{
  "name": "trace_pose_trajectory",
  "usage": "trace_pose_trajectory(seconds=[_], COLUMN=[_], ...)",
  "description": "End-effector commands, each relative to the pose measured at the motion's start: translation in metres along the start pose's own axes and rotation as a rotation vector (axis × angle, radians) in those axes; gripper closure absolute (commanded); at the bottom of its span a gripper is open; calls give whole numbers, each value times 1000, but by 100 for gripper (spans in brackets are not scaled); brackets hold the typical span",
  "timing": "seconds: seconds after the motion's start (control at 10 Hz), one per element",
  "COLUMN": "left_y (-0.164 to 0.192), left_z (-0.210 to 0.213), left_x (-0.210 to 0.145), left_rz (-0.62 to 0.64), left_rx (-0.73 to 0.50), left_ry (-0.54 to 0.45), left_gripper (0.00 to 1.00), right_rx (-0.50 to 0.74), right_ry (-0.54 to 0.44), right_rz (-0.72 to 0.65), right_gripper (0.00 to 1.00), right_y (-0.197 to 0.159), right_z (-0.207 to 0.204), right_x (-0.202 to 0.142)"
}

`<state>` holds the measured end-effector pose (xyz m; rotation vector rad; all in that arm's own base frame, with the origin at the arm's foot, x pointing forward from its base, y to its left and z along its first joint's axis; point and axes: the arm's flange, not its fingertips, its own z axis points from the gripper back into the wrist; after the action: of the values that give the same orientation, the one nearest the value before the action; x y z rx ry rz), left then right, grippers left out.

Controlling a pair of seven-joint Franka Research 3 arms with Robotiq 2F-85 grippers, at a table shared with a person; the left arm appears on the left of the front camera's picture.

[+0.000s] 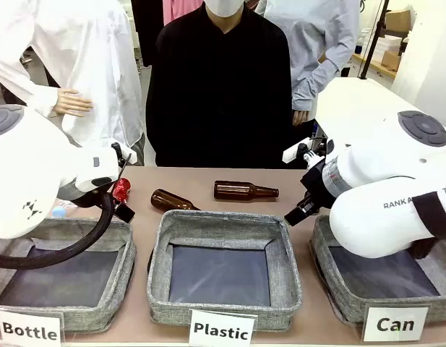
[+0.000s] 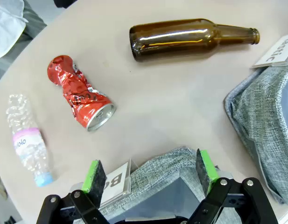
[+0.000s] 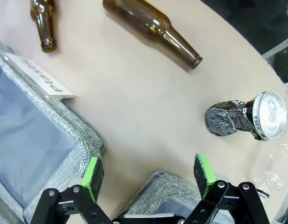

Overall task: Sort the can waste into the basket.
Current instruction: Pick up the can waste from the table and place it in the right Fabric basket.

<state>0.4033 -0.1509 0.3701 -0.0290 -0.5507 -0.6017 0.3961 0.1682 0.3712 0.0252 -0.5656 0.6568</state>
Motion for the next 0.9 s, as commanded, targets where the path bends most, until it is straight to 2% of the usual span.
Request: trace_pose_trajectory(seconds=[0.0, 0.8], left_y=[0, 0], left_z=[0, 0], left_x=[0, 0], left_rz=[0, 0], left_rx=[0, 0], left_ry=[0, 0], left_gripper=[0, 0], right_rx=[0, 0], right_ry=[0, 0], right_rz=[0, 0], right_gripper=[0, 0], right_y=[0, 0], right_z=[0, 0], right_x=[0, 0])
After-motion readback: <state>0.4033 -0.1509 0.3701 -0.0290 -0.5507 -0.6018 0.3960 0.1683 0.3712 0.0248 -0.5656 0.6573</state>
